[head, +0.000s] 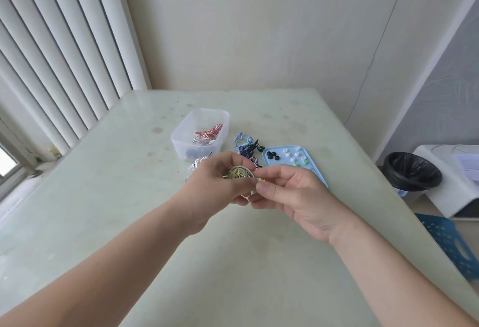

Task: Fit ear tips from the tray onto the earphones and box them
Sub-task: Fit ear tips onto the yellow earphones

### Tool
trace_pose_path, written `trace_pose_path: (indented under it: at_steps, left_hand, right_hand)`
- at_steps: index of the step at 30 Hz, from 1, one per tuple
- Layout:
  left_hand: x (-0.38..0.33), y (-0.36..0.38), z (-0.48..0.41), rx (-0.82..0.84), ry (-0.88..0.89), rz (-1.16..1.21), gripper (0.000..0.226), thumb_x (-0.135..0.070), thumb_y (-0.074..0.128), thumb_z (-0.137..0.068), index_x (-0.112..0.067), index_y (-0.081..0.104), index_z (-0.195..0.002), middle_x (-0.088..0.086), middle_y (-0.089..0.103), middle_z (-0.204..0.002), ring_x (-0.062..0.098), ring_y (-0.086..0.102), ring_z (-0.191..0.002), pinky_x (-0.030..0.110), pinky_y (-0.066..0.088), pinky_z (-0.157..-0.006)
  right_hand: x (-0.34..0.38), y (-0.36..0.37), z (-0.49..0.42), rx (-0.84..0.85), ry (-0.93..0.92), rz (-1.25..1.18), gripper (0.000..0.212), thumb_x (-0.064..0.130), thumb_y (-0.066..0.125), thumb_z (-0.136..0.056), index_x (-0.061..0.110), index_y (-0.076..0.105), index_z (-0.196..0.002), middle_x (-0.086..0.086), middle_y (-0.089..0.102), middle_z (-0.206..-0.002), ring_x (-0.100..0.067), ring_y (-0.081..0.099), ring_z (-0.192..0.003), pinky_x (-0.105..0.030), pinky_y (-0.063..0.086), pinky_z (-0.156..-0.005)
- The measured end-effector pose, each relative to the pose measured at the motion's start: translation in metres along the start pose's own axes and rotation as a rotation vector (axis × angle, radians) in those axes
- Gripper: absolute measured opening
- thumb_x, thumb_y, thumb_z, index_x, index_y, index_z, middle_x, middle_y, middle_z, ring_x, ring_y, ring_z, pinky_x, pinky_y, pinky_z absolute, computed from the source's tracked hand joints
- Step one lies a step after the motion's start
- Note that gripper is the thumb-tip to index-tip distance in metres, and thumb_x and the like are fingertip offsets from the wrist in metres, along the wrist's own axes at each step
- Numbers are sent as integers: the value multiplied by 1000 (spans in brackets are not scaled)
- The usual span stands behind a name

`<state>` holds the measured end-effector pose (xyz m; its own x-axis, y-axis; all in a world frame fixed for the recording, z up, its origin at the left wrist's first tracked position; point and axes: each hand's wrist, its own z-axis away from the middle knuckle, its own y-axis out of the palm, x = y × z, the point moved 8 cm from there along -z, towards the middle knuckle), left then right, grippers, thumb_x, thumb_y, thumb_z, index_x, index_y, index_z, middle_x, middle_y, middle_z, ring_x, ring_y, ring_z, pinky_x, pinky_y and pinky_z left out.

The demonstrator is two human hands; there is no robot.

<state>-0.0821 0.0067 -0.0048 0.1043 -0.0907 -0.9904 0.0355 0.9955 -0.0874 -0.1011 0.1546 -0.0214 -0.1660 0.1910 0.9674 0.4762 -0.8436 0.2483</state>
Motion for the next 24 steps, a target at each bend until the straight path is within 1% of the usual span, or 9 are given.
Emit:
trace_pose_path:
  at_steps: [3,6,9,11,15,17,19,21,24]
  left_hand:
    - [2,3,-9,-63,47,-107,14,-9,81,-85,-15,72,-95,3,74,-83,21,70,-72,34,63,-70]
    - [7,3,-19,-138,128,-233,15,-20,83,-85,-29,73,-92,-3,75,-90,25,72,-80,37,64,-74]
    - [6,8,-23,-131,263,-283,27,-10,76,-88,-34,75,-100,-12,74,-100,14,71,-92,38,59,-84]
    - [10,14,-28,-122,300,-291,26,-8,73,-89,-32,77,-97,-8,73,-98,16,71,-89,40,59,-79]
    - [24,16,-35,-125,251,-160,15,-10,77,-91,-25,78,-93,5,74,-82,32,68,-71,48,59,-65]
    - [29,13,-38,-131,223,-83,11,-10,79,-90,-20,77,-91,5,76,-78,28,68,-68,47,59,-68]
    - [33,11,-39,-131,218,-37,11,-10,79,-90,-21,77,-88,2,78,-79,22,69,-71,46,59,-70]
    - [37,9,-39,-115,218,0,12,-11,78,-91,-22,77,-95,1,78,-84,22,73,-78,50,60,-76]
    - [44,9,-37,-108,216,-15,22,-14,76,-94,-29,76,-111,4,77,-90,29,73,-87,58,59,-85]
  right_hand:
    - [-1,-14,-11,-76,27,36,19,1,70,-88,-5,70,-106,-20,74,-89,-29,71,-74,-34,60,-71]
    - [-6,-25,-23,-86,97,26,16,-2,68,-90,-9,69,-105,-19,71,-86,-27,68,-66,-33,59,-64]
    - [-9,-31,-32,-96,131,-2,14,-3,69,-89,-6,70,-103,-16,70,-81,-25,66,-63,-32,58,-61]
    - [-15,-37,-39,-119,130,-12,13,-3,71,-87,-3,69,-100,-16,71,-80,-26,66,-63,-31,58,-60]
    - [-20,-45,-40,-145,121,-55,18,5,72,-84,-2,70,-100,-20,73,-83,-26,70,-70,-30,60,-64]
    - [-21,-46,-39,-110,127,-96,25,5,71,-81,-3,71,-105,-23,74,-92,-29,72,-80,-32,61,-73]
    - [-21,-45,-37,-78,118,-101,29,-5,67,-84,-3,70,-112,-22,74,-100,-29,73,-89,-34,61,-79]
    - [-23,-44,-36,-79,100,-67,29,-13,62,-87,-2,70,-113,-19,75,-101,-28,74,-89,-33,61,-79]
    - [-25,-44,-35,-107,92,-42,23,-8,64,-87,-2,72,-108,-20,75,-95,-27,74,-83,-31,61,-74]
